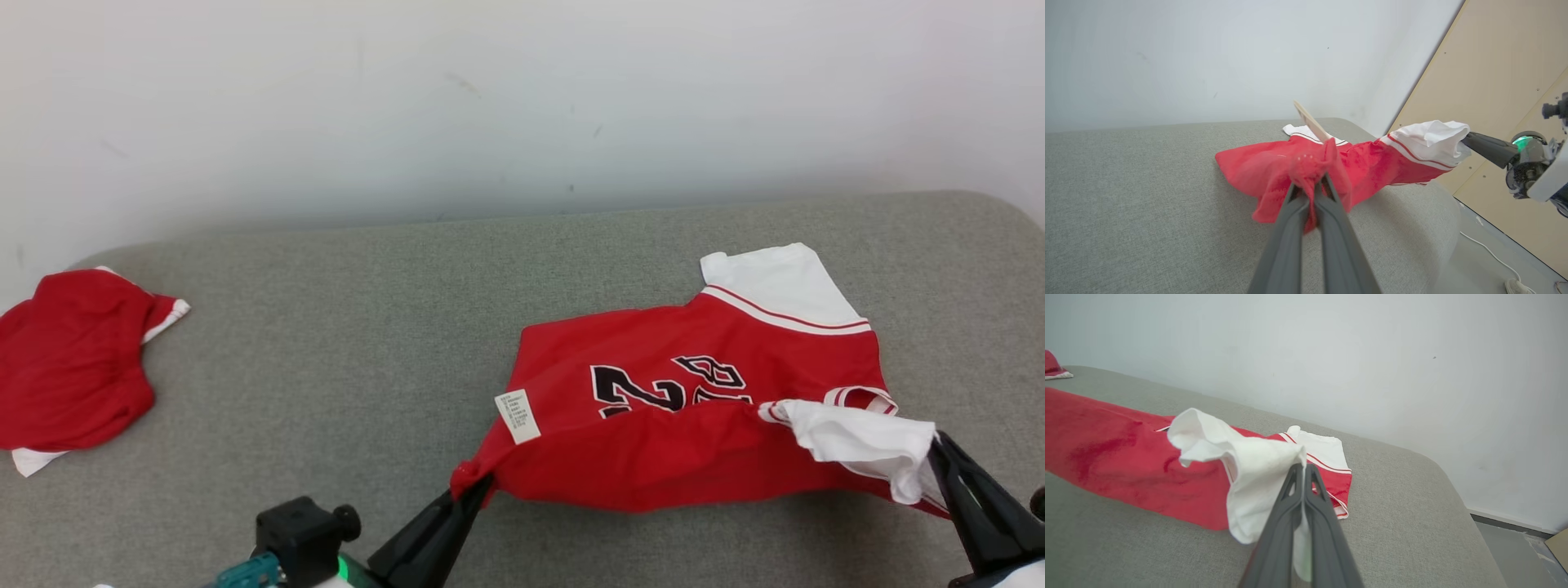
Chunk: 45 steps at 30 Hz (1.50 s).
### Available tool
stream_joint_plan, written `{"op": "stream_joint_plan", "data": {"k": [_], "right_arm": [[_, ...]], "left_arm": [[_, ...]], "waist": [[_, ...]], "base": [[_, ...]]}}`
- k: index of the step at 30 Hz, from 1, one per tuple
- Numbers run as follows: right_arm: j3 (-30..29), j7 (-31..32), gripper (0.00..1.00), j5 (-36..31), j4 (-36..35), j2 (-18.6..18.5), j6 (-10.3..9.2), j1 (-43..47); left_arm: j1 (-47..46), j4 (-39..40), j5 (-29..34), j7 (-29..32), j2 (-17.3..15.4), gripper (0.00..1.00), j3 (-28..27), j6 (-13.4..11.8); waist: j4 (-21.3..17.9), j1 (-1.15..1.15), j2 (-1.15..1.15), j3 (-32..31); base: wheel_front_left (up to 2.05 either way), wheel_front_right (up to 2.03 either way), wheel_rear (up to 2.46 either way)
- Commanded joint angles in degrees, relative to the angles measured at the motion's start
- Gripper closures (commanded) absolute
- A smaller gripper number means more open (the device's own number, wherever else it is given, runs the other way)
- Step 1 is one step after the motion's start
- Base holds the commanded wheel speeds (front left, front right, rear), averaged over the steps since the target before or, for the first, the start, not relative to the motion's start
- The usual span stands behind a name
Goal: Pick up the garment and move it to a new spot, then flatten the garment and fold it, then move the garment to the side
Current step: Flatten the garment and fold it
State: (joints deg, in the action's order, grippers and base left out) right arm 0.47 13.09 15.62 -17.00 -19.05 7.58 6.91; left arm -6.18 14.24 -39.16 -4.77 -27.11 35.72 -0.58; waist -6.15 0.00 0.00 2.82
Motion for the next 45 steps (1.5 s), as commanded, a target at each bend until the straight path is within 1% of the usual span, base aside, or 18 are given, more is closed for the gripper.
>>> {"op": "stream_joint_plan", "data": {"k": [1, 7, 12, 17, 23, 27, 28, 29, 30, 31, 32, 33, 35, 37, 38, 40, 42, 45], "right_arm": [[1.24, 0.49, 1.0, 0.39, -0.2, -1.74, -0.17, -1.05], [6.16, 3.08, 1.0, 1.8, 2.19, -9.25, -0.17, -0.19], [11.71, 4.64, 1.0, 4.08, 4.65, -13.01, -0.17, 1.01], [18.89, 3.4, 1.0, 6.08, 9.41, -14.17, -0.17, -0.8], [27.8, 1.67, 1.0, 6.89, 16.51, -12.53, -0.17, -5.23], [31.62, 0.8, 1.0, 7.9, 20.13, -12.32, -0.17, -7.5], [32.14, 0.5, 1.0, 8.11, 20.73, -12.44, -0.17, -7.99], [32.52, 0.31, 1.0, 8.32, 21.28, -12.58, -0.17, -8.33], [32.52, 0.31, 1.0, 8.32, 21.28, -12.58, -0.17, -8.33], [32.88, 0.21, 1.0, 8.51, 21.87, -12.79, -0.17, -8.55], [32.99, 0.07, 0.93, 8.59, 22.44, -12.98, -0.17, -8.72], [32.77, -0.16, 0.78, 8.55, 22.89, -13.04, -0.17, -8.94], [32.1, -0.54, 0.77, 8.34, 23.76, -13.09, -0.17, -9.07], [31.63, -0.23, 0.72, 8.73, 24.46, -13.3, -0.17, -8.54], [31.59, -0.12, 0.6, 8.82, 24.51, -13.55, -0.17, -8.15], [31.24, -0.25, 0.0, 9.33, 24.25, -14.21, -0.17, -7.41], [30.13, -0.27, 0.0, 9.79, 24.02, -14.64, -0.17, -6.53], [27.51, -0.69, 0.0, 10.47, 23.15, -14.74, -0.17, -4.8]], "left_arm": [[-0.14, 0.25, 0.49, 0.21, -0.21, 1.0, -0.08, -0.25], [1.51, -0.84, 0.26, 0.63, -0.5, 1.0, 0.79, -0.78], [2.86, -4.86, 0.74, -0.08, -0.3, 1.0, 1.85, -0.46], [2.66, -12.1, 0.97, -2.26, 0.75, 1.0, 2.73, 0.91], [0.54, -22.58, 3.39, -5.34, 1.7, 1.0, 4.45, 2.83], [-0.49, -26.96, 4.68, -7.13, 2.75, 1.0, 4.78, 3.18], [-0.69, -27.68, 4.94, -7.66, 3.11, 0.89, 4.66, 3.03], [-0.84, -28.28, 5.08, -8.15, 3.38, 0.64, 4.47, 2.76], [-0.84, -28.28, 5.08, -8.15, 3.38, 0.64, 4.47, 2.76], [-0.9, -28.86, 5.3, -8.59, 3.6, 0.51, 4.35, 2.68], [-0.82, -29.42, 5.43, -8.89, 3.87, 0.03, 4.22, 2.47], [-0.66, -29.93, 5.25, -9.22, 4.14, 0.0, 4.05, 2.3], [-0.31, -30.85, 5.48, -9.58, 4.36, 0.0, 3.74, 2.05], [0.18, -31.6, 5.57, -9.78, 4.79, 0.0, 3.38, 1.69], [0.54, -31.75, 5.46, -9.94, 4.99, 0.0, 3.14, 1.64], [1.16, -31.87, 5.53, -10.03, 5.18, 0.0, 2.63, 1.4], [1.9, -31.33, 5.95, -10.28, 5.17, 0.0, 1.94, 0.92], [3.54, -29.42, 7.31, -10.36, 4.92, 0.0, 0.52, -0.71]], "waist": [[-0.05, 0.0, 0.0, -0.24], [0.0, 0.0, 0.0, -0.85], [0.27, 0.0, 0.0, 0.78], [0.46, 0.0, 0.0, 3.24], [0.62, 0.0, 0.0, 5.26], [0.88, 0.0, 0.0, 5.37], [0.94, 0.0, 0.0, 5.34], [1.0, 0.0, 0.0, 5.27], [1.0, 0.0, 0.0, 5.27], [1.05, 0.0, 0.0, 5.13], [1.06, 0.0, 0.0, 4.95], [1.03, 0.0, 0.0, 4.7], [0.92, 0.0, 0.0, 4.25], [0.81, 0.0, 0.0, 3.76], [0.76, 0.0, 0.0, 3.51], [0.67, 0.0, 0.0, 3.13], [0.55, 0.0, 0.0, 2.78], [0.34, 0.0, 0.0, 2.23]], "base": [[0.0, 0.0, 0.0], [0.0, 0.0, 0.0], [0.0, 0.0, 0.0], [0.0, 0.0, 0.0], [0.0, 0.0, 0.0], [0.0, 0.0, 0.0], [0.0, 0.0, 0.0], [0.0, 0.0, 0.0], [0.0, 0.0, 0.0], [0.0, 0.0, 0.0], [0.0, 0.0, 0.0], [0.0, 0.0, 0.0], [0.0, 0.0, 0.0], [0.0, 0.0, 0.0], [0.0, 0.0, 0.0], [0.0, 0.0, 0.0], [0.0, 0.0, 0.0], [0.0, 0.0, 0.0]]}}
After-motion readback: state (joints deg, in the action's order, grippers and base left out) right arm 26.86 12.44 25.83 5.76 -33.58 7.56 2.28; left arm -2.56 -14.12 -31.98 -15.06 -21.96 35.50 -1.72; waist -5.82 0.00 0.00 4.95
